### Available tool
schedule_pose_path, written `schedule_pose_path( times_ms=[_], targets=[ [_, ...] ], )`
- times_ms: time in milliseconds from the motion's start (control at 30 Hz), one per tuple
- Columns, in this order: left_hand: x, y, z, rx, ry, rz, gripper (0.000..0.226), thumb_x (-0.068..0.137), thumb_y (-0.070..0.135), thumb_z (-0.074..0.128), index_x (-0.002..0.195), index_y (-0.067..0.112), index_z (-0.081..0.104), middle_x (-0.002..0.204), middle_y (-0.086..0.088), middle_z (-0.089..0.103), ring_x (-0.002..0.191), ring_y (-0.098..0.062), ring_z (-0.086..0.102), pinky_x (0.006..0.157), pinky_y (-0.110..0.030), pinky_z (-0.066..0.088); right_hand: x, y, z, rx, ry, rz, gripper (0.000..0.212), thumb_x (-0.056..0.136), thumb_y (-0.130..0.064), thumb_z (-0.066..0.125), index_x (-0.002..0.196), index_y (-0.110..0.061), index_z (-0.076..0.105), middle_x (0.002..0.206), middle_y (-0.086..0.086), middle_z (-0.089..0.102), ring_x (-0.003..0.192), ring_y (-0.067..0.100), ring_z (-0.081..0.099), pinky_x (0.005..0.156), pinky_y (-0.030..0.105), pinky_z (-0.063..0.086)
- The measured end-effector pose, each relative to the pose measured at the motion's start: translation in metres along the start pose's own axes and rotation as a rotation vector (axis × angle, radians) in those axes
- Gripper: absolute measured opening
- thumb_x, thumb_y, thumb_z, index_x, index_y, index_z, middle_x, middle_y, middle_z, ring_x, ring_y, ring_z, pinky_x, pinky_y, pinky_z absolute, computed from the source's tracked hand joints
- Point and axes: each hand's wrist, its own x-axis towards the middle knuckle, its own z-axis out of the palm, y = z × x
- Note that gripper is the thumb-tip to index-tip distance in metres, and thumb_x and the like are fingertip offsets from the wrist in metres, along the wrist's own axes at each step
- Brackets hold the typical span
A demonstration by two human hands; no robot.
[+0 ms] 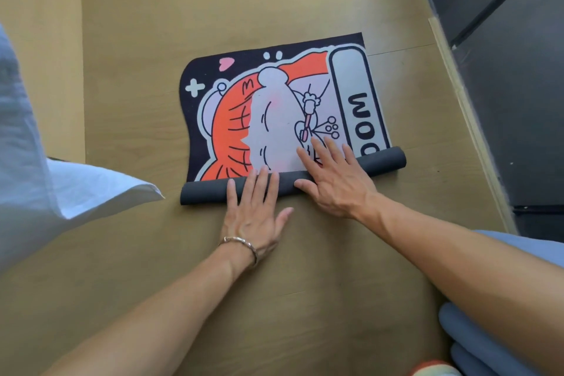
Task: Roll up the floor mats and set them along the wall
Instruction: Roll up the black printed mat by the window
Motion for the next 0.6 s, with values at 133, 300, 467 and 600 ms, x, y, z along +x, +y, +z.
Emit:
schedule_pose_path(
  times_ms=[133, 300, 467, 600],
  targets=[
    [0.049, -0.015, -0.020, -0.007, -0.008, -0.004, 0.076, 0.090, 0.063, 0.002, 0.151, 0.017, -0.003, 0.159, -0.003, -0.006, 0.146, -0.019, -0.008, 0.114, -0.050, -0.007, -0.010, 0.003, 0.005, -0.036, 0.128, -0.006, 0.078, 0.086, -0.059, 0.001, 0.153, -0.020, 0.012, 0.159, 0.015, 0.011, 0.146, 0.032, 0.006, 0.115, 0.051, 0.005],
    [0.076, -0.021, -0.033, -0.017, -0.051, -0.041, 0.074, 0.091, 0.062, 0.006, 0.150, 0.020, -0.010, 0.158, -0.004, -0.013, 0.144, -0.020, -0.016, 0.114, -0.051, -0.010, -0.007, 0.007, 0.011, -0.080, 0.141, -0.021, 0.067, 0.096, -0.055, 0.019, 0.153, -0.020, 0.009, 0.159, 0.015, 0.007, 0.146, 0.033, 0.004, 0.115, 0.052, 0.006],
    [0.073, -0.023, -0.044, 0.035, 0.098, -0.018, 0.074, 0.094, 0.058, 0.018, 0.150, 0.017, -0.008, 0.159, -0.007, -0.006, 0.146, -0.024, -0.008, 0.113, -0.053, -0.004, 0.015, 0.015, -0.002, -0.072, 0.065, -0.020, 0.074, 0.093, -0.064, 0.009, 0.151, -0.024, -0.014, 0.160, 0.006, -0.012, 0.146, 0.025, -0.015, 0.116, 0.047, -0.008],
    [0.057, -0.036, -0.027, 0.180, 0.190, 0.126, 0.078, 0.088, 0.047, 0.051, 0.149, 0.009, 0.020, 0.153, -0.012, 0.026, 0.142, -0.027, 0.024, 0.109, -0.057, 0.020, 0.039, 0.020, -0.019, -0.041, 0.059, -0.015, 0.079, 0.089, -0.070, 0.010, 0.152, -0.025, -0.005, 0.161, 0.005, -0.004, 0.147, 0.024, -0.006, 0.116, 0.046, -0.002]
  ],
)
